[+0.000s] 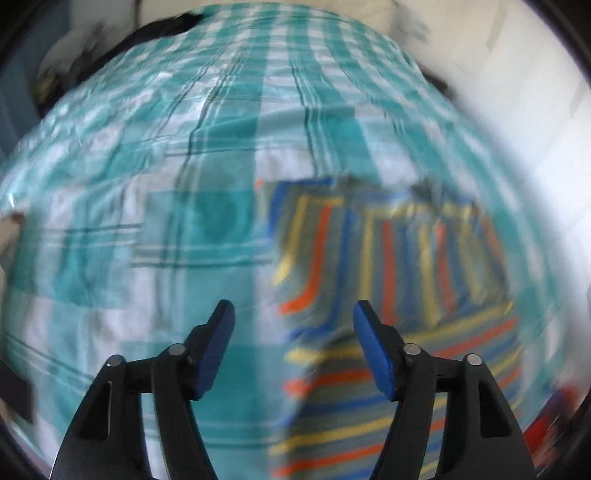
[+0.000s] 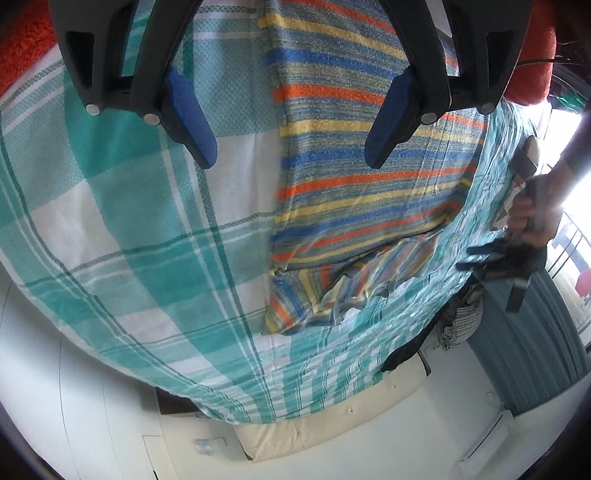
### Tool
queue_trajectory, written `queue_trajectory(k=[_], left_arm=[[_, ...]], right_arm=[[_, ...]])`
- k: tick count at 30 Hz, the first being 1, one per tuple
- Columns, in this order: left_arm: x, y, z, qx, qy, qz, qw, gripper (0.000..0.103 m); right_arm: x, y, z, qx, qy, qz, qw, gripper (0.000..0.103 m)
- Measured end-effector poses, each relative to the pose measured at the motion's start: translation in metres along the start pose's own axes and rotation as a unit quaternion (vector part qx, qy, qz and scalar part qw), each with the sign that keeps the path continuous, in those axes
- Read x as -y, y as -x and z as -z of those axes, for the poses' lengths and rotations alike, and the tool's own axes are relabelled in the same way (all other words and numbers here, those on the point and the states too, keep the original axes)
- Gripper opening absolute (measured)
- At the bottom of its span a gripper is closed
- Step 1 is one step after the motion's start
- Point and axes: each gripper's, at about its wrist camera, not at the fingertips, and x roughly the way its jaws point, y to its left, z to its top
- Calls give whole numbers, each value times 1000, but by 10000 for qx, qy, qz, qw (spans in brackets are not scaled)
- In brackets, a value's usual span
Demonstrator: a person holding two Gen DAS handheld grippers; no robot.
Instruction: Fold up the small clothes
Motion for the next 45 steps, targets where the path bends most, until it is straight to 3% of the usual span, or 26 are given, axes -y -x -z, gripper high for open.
queue_trajectory(k=[2, 4, 8, 9, 10, 11, 14, 15, 18, 20, 22, 24, 27, 30, 33, 35, 36, 37, 38, 39, 41, 45], left_arm=[[10, -9, 23, -74, -634, -155, 9978, 83], [21, -19, 38, -92, -962, -315, 9948, 83], [38, -51, 37, 211, -745, -732, 9943, 81], [40, -59, 35, 323, -598, -818, 9943, 75], [37, -64, 35, 331, -492, -919, 9940, 36], [32, -71, 36, 244, -281, -921, 9951, 7], [3, -57, 51, 613, 625, -818, 9928, 6], [-8, -57, 59, 557, 816, -778, 9921, 7], [-17, -56, 70, 411, 807, -675, 9936, 16], [-17, -49, 71, 299, 677, -724, 9946, 39], [-25, -34, 73, 251, 709, -701, 9947, 56], [-41, -17, 73, 327, 886, -450, 9945, 59], [-62, -14, 44, 313, 1230, 213, 9917, 59], [-58, -34, -4, 178, 1309, 862, 9875, 66], [-43, -71, -43, -16, 1170, 657, 9909, 66], [-42, -99, -57, -286, 1317, 651, 9887, 61], [-41, -113, -60, -390, 1457, 685, 9862, 50], [-41, -117, -61, -388, 1475, 687, 9859, 2], [-39, -118, -62, -356, 1458, 607, 9868, 4], [-40, -110, -62, -81, 1468, 433, 9882, 4], [-50, -101, -58, 203, 1696, 218, 9851, 2], [-57, -114, -47, 113, 1752, 19, 9845, 3]], right_arm=[[-6, -5, 2, -68, 101, 25, 9999, 82], [-11, -10, 6, -135, 192, 55, 9997, 82], [-21, -17, 13, -253, 356, 144, 9989, 81], [-24, -17, 14, -263, 448, 192, 9985, 81], [-26, -16, 16, -264, 516, 233, 9980, 81], [-28, -15, 17, -265, 572, 273, 9976, 81], [-30, -12, 18, -245, 648, 330, 9971, 82], [-29, -11, 18, -232, 645, 316, 9971, 81], [-29, -18, 18, -299, 619, 216, 9974, 82], [-30, -23, 18, -372, 614, 123, 9973, 81], [-32, -23, 18, -359, 636, 38, 9973, 81], [-33, -20, 16, -307, 684, -16, 9972, 81], [-32, -17, 15, -263, 661, -25, 9975, 82], [-29, -23, 13, -334, 535, -40, 9980, 81], [-28, -29, 12, -399, 521, 19, 9978, 81], [-27, -30, 13, -417, 553, 80, 9976, 81], [-27, -31, 13, -433, 564, 103, 9974, 81], [-26, -32, 13, -454, 569, 117, 9973, 81], [-25, -34, 13, -486, 568, 138, 9971, 81], [-23, -36, 12, -508, 557, 150, 9970, 81], [-19, -39, 10, -523, 485, 149, 9973, 82], [-15, -47, 9, -573, 401, 89, 9975, 81]])
